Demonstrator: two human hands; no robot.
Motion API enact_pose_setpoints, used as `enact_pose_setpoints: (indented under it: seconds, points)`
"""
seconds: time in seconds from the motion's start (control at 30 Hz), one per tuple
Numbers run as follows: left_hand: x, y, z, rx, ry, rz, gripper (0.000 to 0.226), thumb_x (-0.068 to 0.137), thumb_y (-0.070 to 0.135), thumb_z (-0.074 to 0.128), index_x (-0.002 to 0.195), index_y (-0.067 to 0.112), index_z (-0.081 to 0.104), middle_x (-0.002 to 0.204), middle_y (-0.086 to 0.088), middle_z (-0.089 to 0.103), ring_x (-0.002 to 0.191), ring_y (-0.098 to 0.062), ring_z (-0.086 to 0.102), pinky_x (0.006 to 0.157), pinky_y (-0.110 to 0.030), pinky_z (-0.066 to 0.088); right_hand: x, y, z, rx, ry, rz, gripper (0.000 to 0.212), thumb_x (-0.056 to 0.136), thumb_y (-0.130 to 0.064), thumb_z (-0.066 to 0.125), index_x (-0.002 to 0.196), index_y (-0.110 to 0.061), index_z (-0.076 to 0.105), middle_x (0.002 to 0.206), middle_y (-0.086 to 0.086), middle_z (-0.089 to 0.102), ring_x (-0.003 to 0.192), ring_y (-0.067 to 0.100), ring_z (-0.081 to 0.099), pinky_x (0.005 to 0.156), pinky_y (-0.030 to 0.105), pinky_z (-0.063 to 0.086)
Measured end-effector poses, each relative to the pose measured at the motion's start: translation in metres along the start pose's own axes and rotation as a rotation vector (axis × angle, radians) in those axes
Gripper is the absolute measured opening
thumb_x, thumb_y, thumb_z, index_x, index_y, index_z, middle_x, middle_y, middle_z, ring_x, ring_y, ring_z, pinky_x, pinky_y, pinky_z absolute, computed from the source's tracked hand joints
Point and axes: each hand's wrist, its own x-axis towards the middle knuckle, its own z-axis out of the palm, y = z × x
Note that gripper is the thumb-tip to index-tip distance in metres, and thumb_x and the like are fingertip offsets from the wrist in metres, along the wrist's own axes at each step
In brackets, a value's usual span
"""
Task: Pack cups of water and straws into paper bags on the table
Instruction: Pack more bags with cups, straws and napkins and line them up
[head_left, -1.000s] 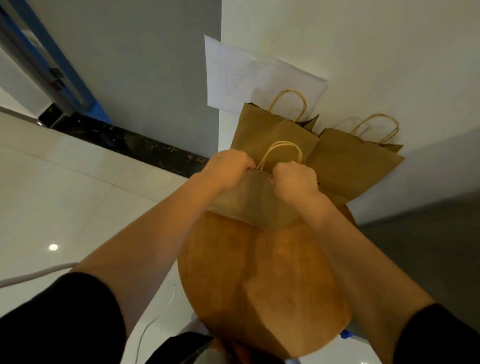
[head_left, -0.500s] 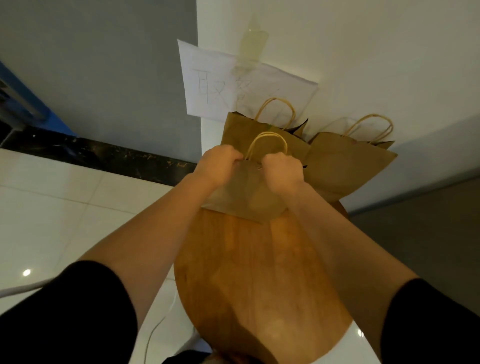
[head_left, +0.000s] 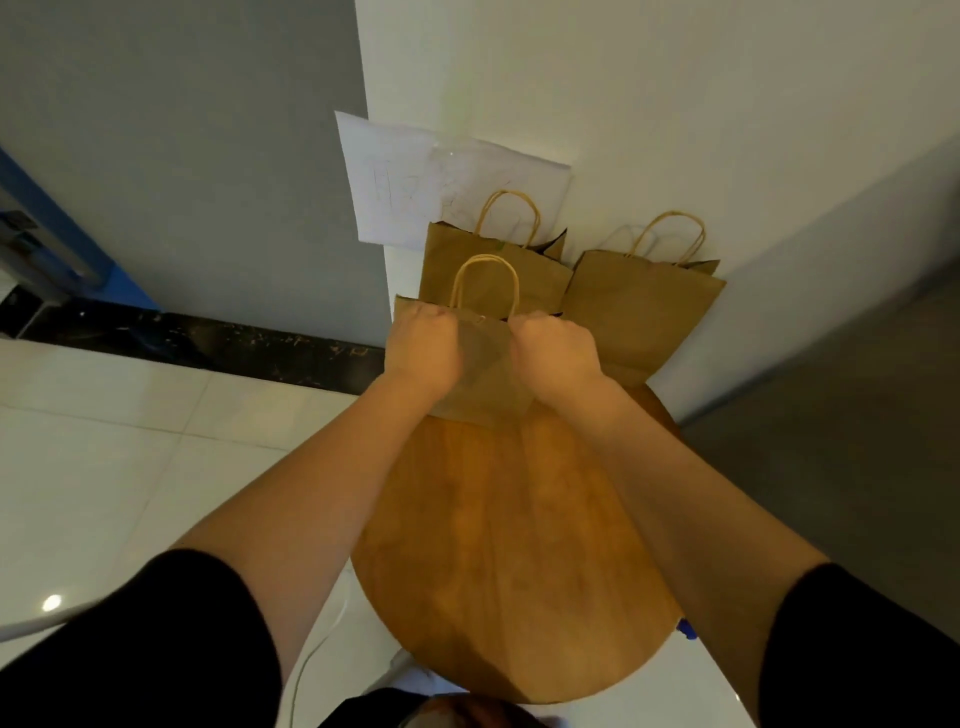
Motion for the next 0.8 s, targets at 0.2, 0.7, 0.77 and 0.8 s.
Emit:
enact_pose_setpoints:
  seconds: [0.2, 0.7, 0.77, 0.8]
  points:
    - [-0.071, 0.080, -0.013, -0.024, -0.166, 0.100, 0.017, 0.095, 0.017, 0.048, 0.102, 0.008, 0.061, 0.103, -0.012, 0.062, 0.094, -0.027, 0.059, 0.075, -0.033, 0.049, -0.088, 0.036, -0.030, 0.044, 0.050, 0.046, 0.016, 0.093, -0.014, 0.042, 0.095, -0.007, 0.057, 0.099, 0.010, 0.060, 0.090, 0.031, 0.059, 0.060, 0.032, 0.033]
    - [-0.297, 0.381, -0.023, -0.037, -0.092, 0.593, 0.022, 0.092, 0.014, 0.046, 0.071, 0.009, 0.052, 0.069, -0.007, 0.047, 0.071, -0.030, 0.050, 0.059, -0.034, 0.037, -0.414, 0.188, -0.123, 0.059, 0.189, 0.495, 0.011, 0.092, -0.015, 0.047, 0.081, -0.013, 0.048, 0.080, 0.004, 0.049, 0.071, 0.025, 0.047, 0.060, 0.030, 0.033]
    - [-0.308, 0.414, -0.024, -0.036, -0.102, 0.645, 0.023, 0.091, 0.013, 0.047, 0.068, 0.009, 0.049, 0.070, -0.010, 0.050, 0.076, -0.035, 0.054, 0.060, -0.035, 0.040, -0.444, 0.212, -0.134, 0.063, 0.189, 0.562, 0.010, 0.093, -0.016, 0.047, 0.085, -0.012, 0.052, 0.081, 0.006, 0.051, 0.071, 0.026, 0.049, 0.061, 0.031, 0.036]
    - [-0.312, 0.430, -0.024, -0.033, -0.103, 0.675, 0.023, 0.090, 0.013, 0.048, 0.067, 0.009, 0.048, 0.072, -0.012, 0.052, 0.078, -0.036, 0.056, 0.061, -0.036, 0.042, -0.457, 0.224, -0.139, 0.075, 0.200, 0.595, 0.011, 0.093, -0.016, 0.047, 0.084, -0.012, 0.052, 0.079, 0.005, 0.052, 0.070, 0.025, 0.050, 0.060, 0.031, 0.036]
